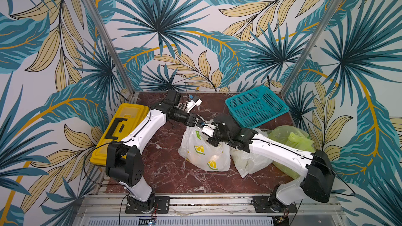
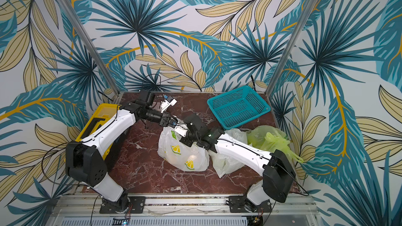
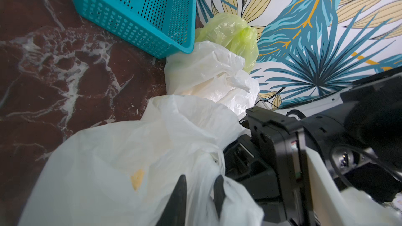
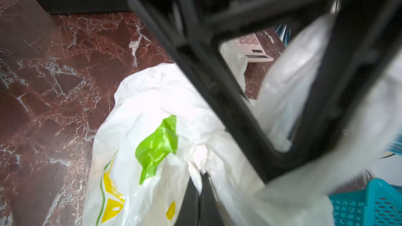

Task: Place the pears into plastic bags & tie knots
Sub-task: Tie the plastic bag at the center of the board.

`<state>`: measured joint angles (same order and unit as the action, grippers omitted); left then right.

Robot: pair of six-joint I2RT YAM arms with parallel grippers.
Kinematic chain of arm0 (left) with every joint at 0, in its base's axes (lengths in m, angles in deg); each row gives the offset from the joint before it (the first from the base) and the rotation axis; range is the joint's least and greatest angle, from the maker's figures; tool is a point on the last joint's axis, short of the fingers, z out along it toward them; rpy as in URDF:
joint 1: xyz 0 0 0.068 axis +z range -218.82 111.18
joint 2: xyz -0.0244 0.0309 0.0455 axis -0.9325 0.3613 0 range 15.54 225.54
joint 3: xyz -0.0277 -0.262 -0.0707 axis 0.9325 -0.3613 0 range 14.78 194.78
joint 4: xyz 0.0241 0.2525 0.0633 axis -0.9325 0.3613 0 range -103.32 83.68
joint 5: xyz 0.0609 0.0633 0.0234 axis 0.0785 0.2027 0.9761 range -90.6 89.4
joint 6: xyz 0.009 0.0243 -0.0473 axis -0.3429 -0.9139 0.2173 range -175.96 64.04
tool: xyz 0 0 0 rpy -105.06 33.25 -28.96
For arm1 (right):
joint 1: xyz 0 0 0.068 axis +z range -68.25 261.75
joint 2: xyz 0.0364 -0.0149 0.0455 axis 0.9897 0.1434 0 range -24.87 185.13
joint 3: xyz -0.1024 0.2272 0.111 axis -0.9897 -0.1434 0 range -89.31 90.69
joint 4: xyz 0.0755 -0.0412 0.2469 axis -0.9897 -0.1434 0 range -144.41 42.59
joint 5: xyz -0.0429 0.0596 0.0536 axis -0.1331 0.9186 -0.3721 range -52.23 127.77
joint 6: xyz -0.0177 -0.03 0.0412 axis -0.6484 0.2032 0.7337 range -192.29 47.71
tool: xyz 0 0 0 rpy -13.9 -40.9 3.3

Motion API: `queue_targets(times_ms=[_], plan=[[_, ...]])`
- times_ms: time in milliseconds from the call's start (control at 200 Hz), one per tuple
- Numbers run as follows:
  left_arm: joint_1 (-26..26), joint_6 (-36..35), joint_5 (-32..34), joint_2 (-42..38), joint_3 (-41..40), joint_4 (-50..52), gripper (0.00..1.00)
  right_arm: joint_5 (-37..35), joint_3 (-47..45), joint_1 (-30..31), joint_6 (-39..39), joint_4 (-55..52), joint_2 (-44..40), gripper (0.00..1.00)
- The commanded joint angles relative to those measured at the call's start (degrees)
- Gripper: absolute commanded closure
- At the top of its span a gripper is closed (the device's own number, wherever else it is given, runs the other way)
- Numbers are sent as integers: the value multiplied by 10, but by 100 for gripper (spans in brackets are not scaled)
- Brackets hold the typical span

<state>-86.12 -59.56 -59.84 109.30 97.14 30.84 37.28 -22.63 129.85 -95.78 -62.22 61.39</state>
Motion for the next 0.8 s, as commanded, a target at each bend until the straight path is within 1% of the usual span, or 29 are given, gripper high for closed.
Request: queue_targets(times_ms=[0,40,45,70,190,310,386,476,536,651,796], plan=[[3,-13,-22,-25,-13,-19,65,-6,-23,3,-8,17,-10,100],[3,-17,-21,-26,-20,-18,63,0,-25,2,-8,18,-11,100],[3,-17,-21,-26,-20,-18,63,1,-25,2,-9,33,-12,100],[3,-18,-19,-27,-24,-18,61,3,-26,2,-11,39,-11,100],[2,-32,-12,-29,-39,-18,53,5,-29,1,-17,46,-6,100],[0,-61,17,-39,-55,-18,43,12,-32,-3,-11,53,-7,100],[0,-77,32,-42,-59,-18,40,24,-37,-7,-8,59,-11,100],[-5,-82,58,-33,-54,-18,40,42,-41,-10,-6,61,-13,100],[-9,-84,70,-26,-51,-19,42,52,-42,-10,-8,61,-13,100],[-17,-80,74,-17,-46,-18,47,56,-44,-10,-5,64,-10,100],[-25,-80,83,-19,-48,-19,49,56,-45,-11,-5,66,-7,100]])
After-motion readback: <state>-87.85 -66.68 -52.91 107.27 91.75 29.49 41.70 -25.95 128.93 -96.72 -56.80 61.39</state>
